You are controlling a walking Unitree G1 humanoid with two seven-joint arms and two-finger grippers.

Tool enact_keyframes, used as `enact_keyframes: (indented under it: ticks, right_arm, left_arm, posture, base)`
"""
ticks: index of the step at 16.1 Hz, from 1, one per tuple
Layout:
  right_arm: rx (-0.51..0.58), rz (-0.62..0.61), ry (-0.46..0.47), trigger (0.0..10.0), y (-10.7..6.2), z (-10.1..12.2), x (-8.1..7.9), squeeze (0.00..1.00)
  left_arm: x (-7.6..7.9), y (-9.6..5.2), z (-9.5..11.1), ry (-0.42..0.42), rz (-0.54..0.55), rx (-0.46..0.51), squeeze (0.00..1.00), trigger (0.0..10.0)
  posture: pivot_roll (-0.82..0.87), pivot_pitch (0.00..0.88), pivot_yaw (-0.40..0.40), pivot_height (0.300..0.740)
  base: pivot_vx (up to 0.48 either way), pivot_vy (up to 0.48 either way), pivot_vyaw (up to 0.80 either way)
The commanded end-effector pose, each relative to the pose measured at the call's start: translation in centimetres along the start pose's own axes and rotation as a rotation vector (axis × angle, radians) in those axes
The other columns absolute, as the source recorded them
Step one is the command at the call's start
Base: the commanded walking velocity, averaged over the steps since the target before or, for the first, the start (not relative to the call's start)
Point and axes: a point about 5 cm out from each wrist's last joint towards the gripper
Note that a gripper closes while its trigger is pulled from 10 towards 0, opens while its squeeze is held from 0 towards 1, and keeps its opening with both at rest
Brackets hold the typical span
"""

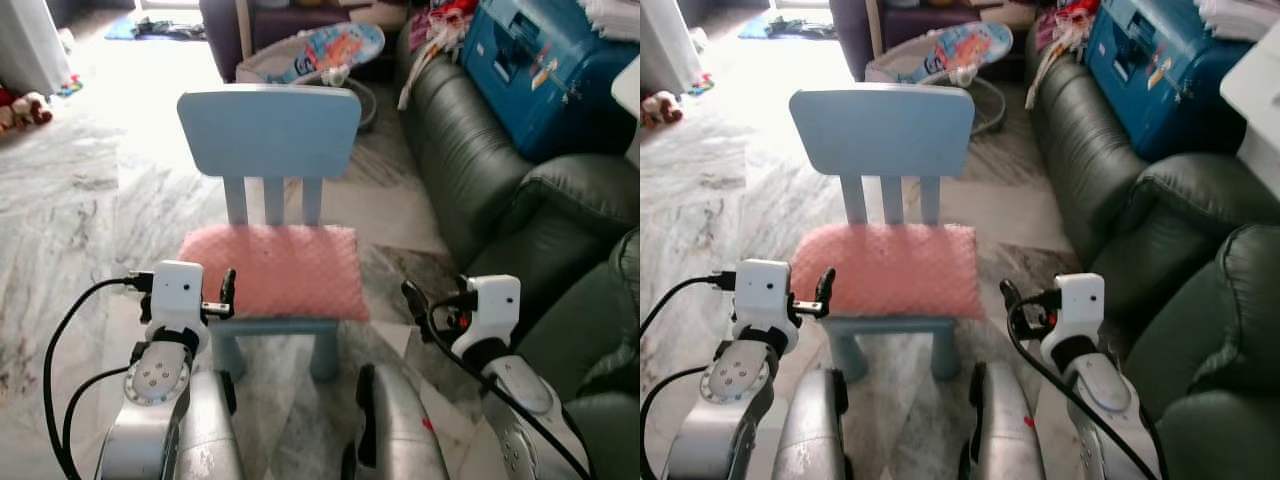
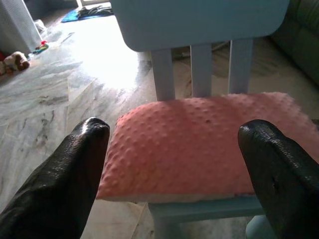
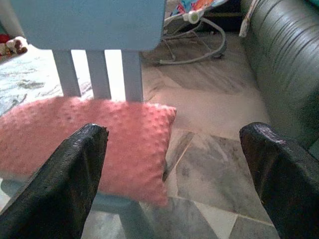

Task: Move the pillow to the sofa

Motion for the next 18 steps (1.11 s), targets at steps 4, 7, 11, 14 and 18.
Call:
enact_keyframes:
  ticks: [4,7,11,14,18]
  right_arm:
    - [0.004,-0.01,-0.007,10.0,0.34,0.03,0.31,0.0]
    - [0.0,-0.02,-0.023,10.0,0.22,-0.07,0.83,0.0]
    - [0.006,-0.012,-0.035,10.0,0.43,0.01,0.56,0.0]
    - [0.009,-0.003,-0.05,10.0,0.32,0.03,0.57,0.0]
    - [0.007,-0.009,-0.047,10.0,0.27,-0.02,0.65,0.0]
  left_arm:
    - [-0.98,0.26,-0.1,0.024,0.065,0.007,0.0,10.0]
    - [-0.96,0.32,0.02,0.03,0.068,0.015,0.0,10.0]
    - [-0.87,0.35,0.04,0.029,0.068,0.02,0.0,10.0]
    - [-0.86,0.23,-0.08,0.028,0.068,0.014,0.0,10.0]
    - [-0.65,0.23,-0.13,0.027,0.057,0.011,0.0,10.0]
  posture:
    - [0.01,0.013,-0.045,0.498]
    - [0.0,0.015,-0.044,0.498]
    - [0.0,0.017,-0.045,0.498]
    - [0.0,0.022,-0.045,0.498]
    - [0.0,0.027,-0.045,0.498]
  base:
    - [0.0,0.068,0.0]
    - [0.295,0.333,0.0]
    - [0.284,0.335,0.0]
    - [0.274,0.32,0.0]
    - [0.137,0.292,0.0]
Point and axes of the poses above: a point about 5 cm out from each wrist's last joint towards the gripper, its own y axis pointing out of the wrist towards the gripper, its own z axis along the axis of the wrist's last joint, x = y × z, and after that the axes turned 12 degrees about -y, right-handed
